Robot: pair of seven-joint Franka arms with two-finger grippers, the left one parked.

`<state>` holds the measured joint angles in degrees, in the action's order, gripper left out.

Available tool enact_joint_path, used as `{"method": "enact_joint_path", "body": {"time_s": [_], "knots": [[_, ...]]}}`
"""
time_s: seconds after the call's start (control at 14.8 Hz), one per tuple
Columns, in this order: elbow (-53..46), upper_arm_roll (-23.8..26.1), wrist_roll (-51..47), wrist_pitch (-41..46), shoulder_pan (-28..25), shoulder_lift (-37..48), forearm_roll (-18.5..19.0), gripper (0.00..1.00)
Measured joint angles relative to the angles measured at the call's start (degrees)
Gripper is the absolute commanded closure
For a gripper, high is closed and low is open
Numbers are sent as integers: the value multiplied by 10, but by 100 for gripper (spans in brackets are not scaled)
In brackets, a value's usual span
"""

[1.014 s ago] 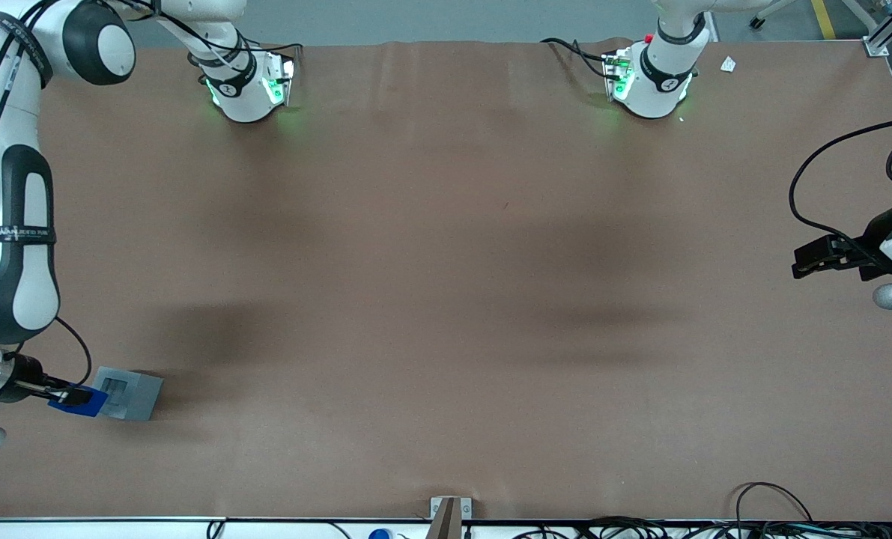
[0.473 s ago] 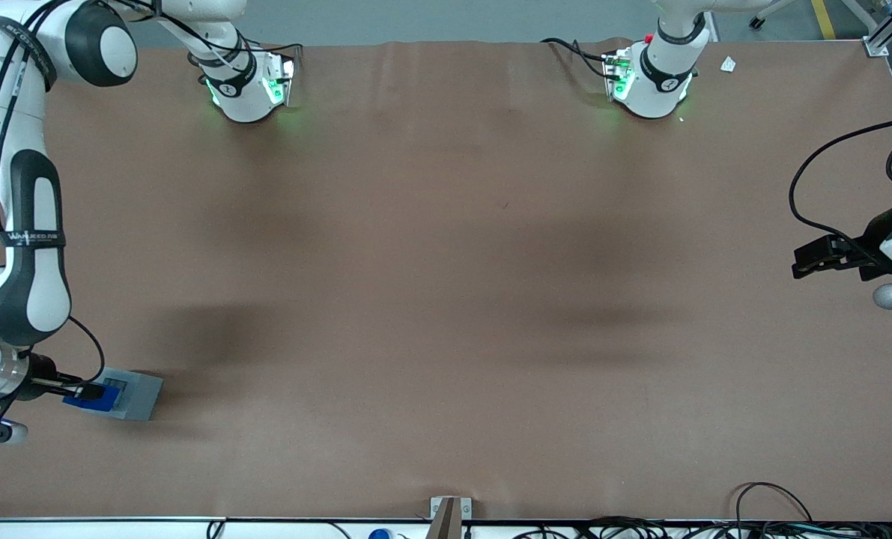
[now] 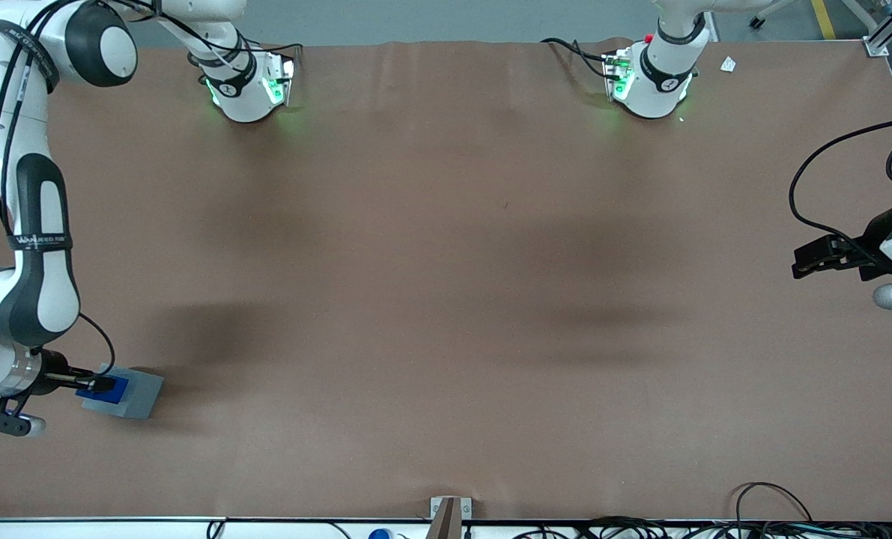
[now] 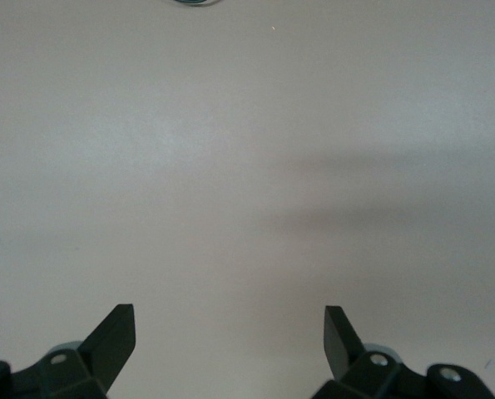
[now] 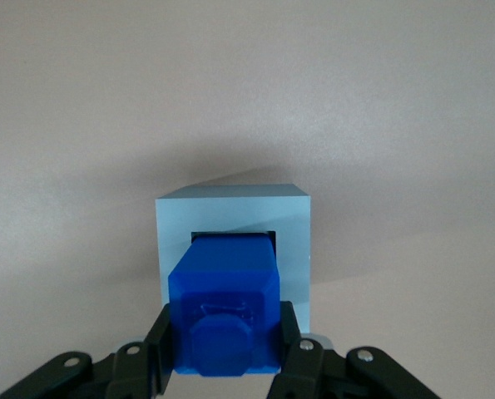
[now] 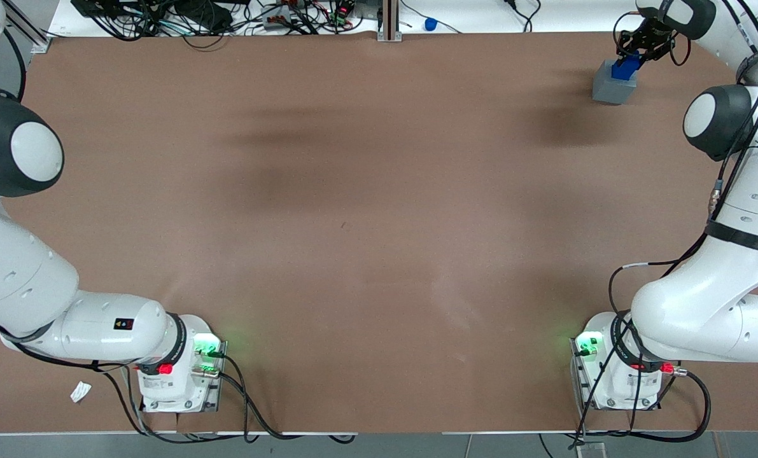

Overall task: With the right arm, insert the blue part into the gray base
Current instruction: 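Lower the blue block into the gray base's recess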

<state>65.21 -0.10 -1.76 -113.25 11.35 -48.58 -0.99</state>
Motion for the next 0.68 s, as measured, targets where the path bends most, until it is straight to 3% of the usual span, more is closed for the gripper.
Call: {"method": "enact_joint_path", "body": {"time_s": [0.27,0.68], "knots": [[1,0,3,2,1,0,1,100],[5,-1,139,2,4,0,13,100]]}}
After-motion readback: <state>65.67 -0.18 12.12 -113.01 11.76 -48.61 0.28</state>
